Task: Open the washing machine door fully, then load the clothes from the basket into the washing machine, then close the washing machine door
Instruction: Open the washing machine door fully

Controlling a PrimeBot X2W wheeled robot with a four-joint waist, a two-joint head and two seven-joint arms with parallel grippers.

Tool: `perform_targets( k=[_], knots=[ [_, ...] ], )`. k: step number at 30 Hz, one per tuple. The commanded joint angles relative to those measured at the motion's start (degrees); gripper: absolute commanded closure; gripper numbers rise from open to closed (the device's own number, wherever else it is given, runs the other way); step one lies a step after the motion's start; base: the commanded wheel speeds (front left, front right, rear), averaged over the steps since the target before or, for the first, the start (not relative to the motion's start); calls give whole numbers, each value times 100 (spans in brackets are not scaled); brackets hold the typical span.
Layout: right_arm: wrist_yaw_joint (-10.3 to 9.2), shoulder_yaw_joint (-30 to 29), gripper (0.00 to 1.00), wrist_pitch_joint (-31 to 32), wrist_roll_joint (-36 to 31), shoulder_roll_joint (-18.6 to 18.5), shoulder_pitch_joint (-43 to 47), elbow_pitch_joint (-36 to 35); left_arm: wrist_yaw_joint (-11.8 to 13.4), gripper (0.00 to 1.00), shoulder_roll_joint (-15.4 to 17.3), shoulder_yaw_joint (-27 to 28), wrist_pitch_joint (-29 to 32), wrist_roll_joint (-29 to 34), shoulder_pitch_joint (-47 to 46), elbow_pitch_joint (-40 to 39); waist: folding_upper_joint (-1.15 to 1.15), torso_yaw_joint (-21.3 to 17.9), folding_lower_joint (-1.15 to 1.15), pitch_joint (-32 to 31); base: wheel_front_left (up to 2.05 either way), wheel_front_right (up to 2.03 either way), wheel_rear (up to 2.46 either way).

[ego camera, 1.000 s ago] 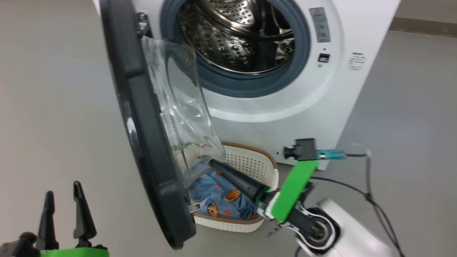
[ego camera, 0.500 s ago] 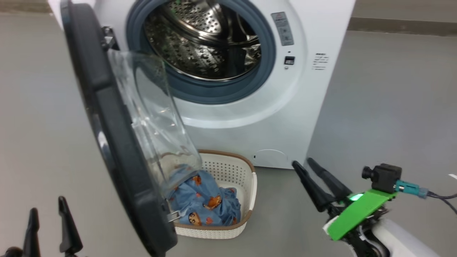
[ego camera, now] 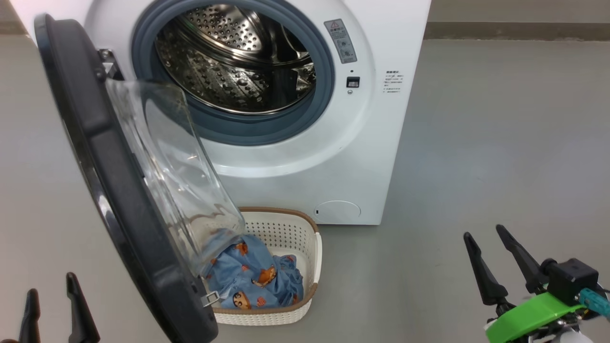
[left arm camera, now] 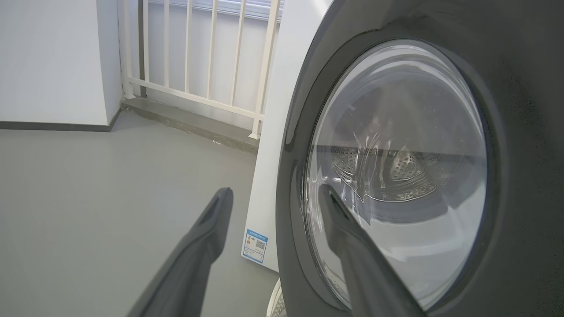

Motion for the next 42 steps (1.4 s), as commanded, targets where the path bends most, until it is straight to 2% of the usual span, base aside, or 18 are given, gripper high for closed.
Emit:
perform_targets(
  k=[1, 9, 13, 20, 39, 40, 41, 42],
  knots=[
    [9, -60, 0, -67, -186, 25, 68, -212, -36, 0, 108, 214, -54, 45, -88, -87, 0, -57, 0, -8, 0, 0, 0],
    [9, -1026, 0, -67, -1318, 375, 625, -503, -80, 0, 108, 277, -54, 57, -25, -26, 0, -176, 0, -37, 0, 0, 0],
    [9, -1249, 0, -67, -1665, 438, 818, -471, -67, 0, 108, 264, -54, 52, 3, -31, 0, -200, 0, -34, 0, 0, 0],
    [9, -1542, 0, -67, -1813, 566, 987, -382, -37, 0, 108, 228, -54, 40, 30, -56, 0, -188, 0, -38, 0, 0, 0],
    [9, -1545, 0, -68, -1825, 632, 986, -296, -81, 0, 108, 222, -54, 60, 18, -29, 0, -163, 0, -36, 0, 0, 0],
    [9, -1548, 0, -68, -1822, 631, 986, -295, -79, 14, 108, 210, -54, 52, 20, -20, 0, -160, 0, -33, 0, 0, 0],
    [9, -1550, 0, -68, -1820, 629, 984, -297, -74, 92, 108, 205, -54, 49, 21, -20, 0, -157, 0, -28, 0, 0, 0],
    [9, -1563, 0, -68, -1816, 628, 979, -305, -56, 100, 108, 210, -54, 15, 19, -34, 0, -148, 0, -20, 0, 0, 0]
  ],
)
